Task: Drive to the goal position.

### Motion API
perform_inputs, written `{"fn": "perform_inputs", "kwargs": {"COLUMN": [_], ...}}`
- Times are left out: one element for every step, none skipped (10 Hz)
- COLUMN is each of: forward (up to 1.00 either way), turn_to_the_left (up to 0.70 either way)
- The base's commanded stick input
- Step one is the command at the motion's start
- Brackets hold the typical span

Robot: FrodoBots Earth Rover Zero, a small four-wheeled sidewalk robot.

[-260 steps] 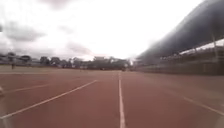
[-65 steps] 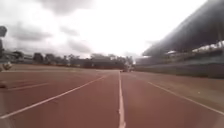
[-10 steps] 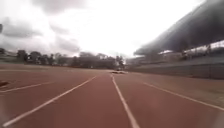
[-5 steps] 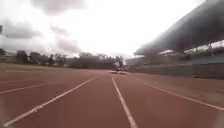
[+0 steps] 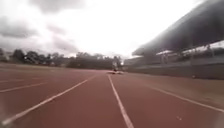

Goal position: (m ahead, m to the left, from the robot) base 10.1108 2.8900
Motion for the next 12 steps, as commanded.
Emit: {"fn": "perform_inputs", "kwargs": {"forward": [0.85,0.85,0.85,0.85,0.85,0.85,0.85,0.85,0.85,0.85,0.85,0.85], "turn_to_the_left": [0.00,0.00,0.00,0.00,0.00,0.00,0.00,0.00,0.00,0.00,0.00,0.00]}}
